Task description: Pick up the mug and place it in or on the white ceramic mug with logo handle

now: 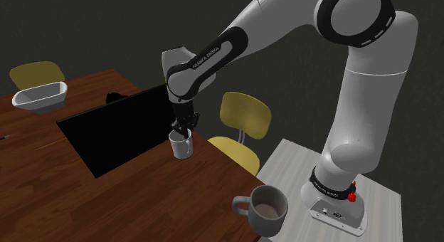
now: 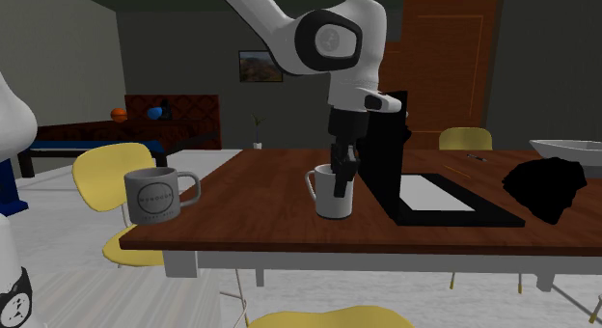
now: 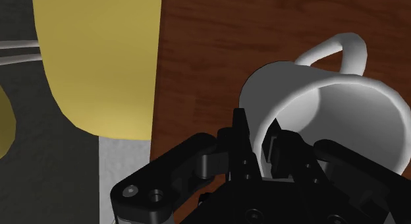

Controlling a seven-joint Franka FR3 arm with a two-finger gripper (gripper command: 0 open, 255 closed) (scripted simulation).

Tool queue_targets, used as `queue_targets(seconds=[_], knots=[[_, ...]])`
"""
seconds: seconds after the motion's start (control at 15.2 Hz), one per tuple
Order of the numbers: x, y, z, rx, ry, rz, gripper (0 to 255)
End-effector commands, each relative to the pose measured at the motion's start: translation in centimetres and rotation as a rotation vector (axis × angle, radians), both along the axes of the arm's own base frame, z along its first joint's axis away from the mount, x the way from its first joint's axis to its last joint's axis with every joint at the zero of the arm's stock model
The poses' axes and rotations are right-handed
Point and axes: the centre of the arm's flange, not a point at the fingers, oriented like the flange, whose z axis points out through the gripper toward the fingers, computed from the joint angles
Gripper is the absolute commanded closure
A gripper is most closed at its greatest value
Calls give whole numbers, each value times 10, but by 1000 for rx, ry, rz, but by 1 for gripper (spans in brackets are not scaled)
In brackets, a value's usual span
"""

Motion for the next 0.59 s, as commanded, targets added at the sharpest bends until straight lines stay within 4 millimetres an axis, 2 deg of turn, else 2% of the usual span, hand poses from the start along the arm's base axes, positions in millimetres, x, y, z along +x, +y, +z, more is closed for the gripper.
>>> queue_targets(seconds=[0.0,0.33,0.53], knots=[[0,0,0,0,0,0,255],[0,0,0,0,0,0,255],[0,0,16,0,0,0,255]])
